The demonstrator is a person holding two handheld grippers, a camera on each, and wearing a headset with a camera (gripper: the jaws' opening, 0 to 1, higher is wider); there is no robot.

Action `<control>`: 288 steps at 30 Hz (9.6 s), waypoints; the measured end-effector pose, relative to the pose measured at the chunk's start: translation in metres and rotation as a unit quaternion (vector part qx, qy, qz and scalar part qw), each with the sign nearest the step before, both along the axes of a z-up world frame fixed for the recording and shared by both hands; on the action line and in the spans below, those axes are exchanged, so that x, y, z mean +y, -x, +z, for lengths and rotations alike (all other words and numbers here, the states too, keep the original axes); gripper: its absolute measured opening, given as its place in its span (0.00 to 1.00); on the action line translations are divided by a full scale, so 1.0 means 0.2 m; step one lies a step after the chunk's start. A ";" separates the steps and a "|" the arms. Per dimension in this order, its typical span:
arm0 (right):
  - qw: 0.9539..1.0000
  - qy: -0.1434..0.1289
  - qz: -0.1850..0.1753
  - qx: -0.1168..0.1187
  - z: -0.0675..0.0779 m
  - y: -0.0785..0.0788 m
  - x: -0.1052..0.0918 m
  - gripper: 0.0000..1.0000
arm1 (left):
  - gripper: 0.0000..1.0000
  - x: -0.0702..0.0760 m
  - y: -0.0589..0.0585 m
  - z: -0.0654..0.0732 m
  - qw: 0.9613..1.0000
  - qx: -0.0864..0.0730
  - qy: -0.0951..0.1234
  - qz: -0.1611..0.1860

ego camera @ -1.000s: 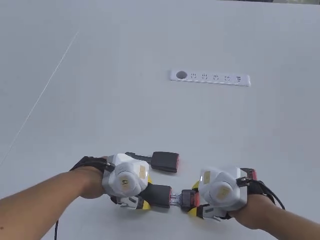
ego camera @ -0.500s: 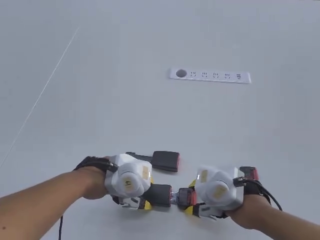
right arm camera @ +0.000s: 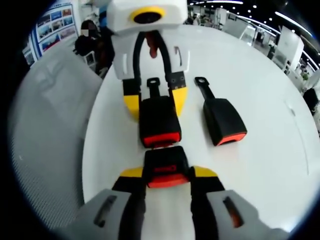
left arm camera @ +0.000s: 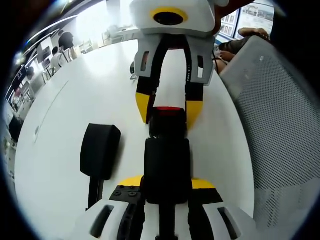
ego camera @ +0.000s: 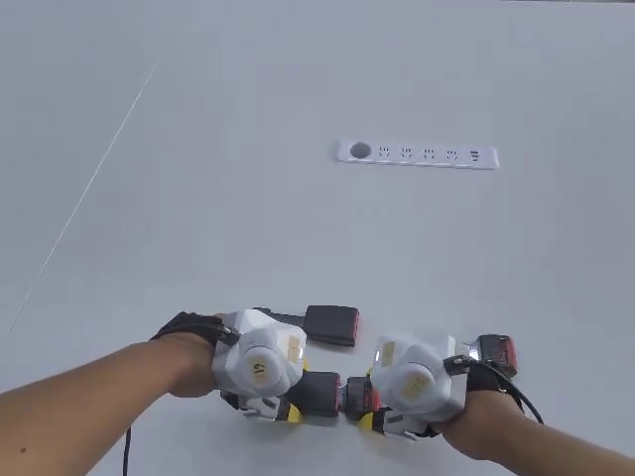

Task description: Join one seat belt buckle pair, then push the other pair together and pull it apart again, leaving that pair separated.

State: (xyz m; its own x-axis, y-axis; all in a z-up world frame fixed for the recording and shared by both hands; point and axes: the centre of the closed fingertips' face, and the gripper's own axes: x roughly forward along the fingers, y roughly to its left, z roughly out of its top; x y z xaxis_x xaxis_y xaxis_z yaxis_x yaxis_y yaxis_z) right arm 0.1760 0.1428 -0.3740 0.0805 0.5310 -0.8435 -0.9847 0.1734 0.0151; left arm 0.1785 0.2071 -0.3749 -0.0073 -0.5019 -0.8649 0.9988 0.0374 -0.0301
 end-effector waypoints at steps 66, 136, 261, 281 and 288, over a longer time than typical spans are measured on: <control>0.998 -0.024 0.021 -0.047 0.00 0.06 -0.04 0.36 | 0.32 0.01 0.01 -0.01 0.998 0.003 0.036 -0.051; 0.999 0.012 -0.025 0.034 0.00 -0.28 -0.83 0.58 | 0.61 -0.05 -0.50 0.00 0.999 -0.041 0.022 0.011; 0.999 0.011 0.046 -0.009 -0.02 -0.46 -0.03 0.33 | 0.34 -0.12 -0.48 -0.03 0.998 -0.004 0.027 -0.050; 0.999 0.005 0.048 -0.009 -0.03 -0.45 -0.03 0.34 | 0.34 -0.12 -0.46 -0.03 0.998 0.000 0.032 -0.045; 0.999 0.003 0.048 -0.010 -0.02 -0.45 -0.03 0.34 | 0.35 -0.11 -0.46 -0.02 0.998 0.001 0.030 -0.046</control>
